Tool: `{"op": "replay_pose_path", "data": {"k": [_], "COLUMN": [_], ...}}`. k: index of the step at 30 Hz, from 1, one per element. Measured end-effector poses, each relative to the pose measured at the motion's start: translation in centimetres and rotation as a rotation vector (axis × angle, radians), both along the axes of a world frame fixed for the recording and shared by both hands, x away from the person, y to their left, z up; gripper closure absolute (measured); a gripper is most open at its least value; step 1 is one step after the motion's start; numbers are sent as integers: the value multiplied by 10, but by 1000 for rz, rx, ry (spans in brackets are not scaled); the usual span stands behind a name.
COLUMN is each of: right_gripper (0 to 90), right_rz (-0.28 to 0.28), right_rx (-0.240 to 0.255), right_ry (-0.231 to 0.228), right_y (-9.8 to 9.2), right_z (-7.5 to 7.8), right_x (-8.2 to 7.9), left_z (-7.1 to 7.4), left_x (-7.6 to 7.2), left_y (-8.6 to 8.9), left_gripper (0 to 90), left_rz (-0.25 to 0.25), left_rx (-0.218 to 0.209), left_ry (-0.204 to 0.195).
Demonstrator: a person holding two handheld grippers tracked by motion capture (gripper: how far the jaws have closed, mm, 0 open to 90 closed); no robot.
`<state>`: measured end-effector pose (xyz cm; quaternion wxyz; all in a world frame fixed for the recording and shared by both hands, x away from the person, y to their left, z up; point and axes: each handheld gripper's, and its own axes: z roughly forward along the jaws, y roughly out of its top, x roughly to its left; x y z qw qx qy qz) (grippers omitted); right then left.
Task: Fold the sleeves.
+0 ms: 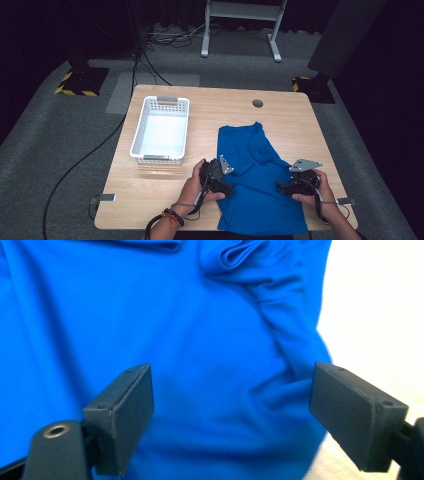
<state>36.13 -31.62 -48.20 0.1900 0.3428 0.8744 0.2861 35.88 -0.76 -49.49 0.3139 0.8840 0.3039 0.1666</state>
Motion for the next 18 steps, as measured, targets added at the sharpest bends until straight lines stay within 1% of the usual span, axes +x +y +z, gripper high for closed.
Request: {"op": "replay_pose_path", "data": {"k": [1,2,3,4,5,6,8,9,10,13,14,15,16,18], "right_gripper": [184,184,184,184,184,184,188,190,188,185,180,173,173,173], "right_rz": [1,5,9,4,-8,-11,-29,-38,-45,-59,-63,-68,-67,-77], "right_rx": [2,12,39,51,61,64,57,56,60,79,84,89,92,79], "right_ry": [-2,-6,-12,-14,-17,-20,-65,-85,-91,-87,-84,-79,-68,-72], "right_y": [0,-1,-2,-2,-2,-2,0,2,3,8,10,12,15,21], "right_z": [3,6,11,15,19,21,27,30,32,36,36,37,38,39], "right_x": [2,5,10,14,19,23,31,36,42,61,67,73,81,91], "left_z": [2,5,8,11,12,14,15,16,17,21,22,22,23,23], "left_x": [1,6,10,16,21,28,39,45,51,67,72,78,82,91], "left_y": [-1,-1,-1,-1,-1,-2,-3,-4,-6,-11,-13,-15,-16,-17], "left_gripper": [92,91,92,92,91,91,92,92,90,88,100,104,106,129], "left_rz": [5,12,16,23,29,37,55,63,72,102,104,109,122,138], "left_rx": [2,-13,-34,-59,-73,-83,-89,-102,-107,-90,-99,-90,-75,-78], "left_ry": [-4,-3,9,34,54,65,64,77,85,56,63,62,54,62]}}
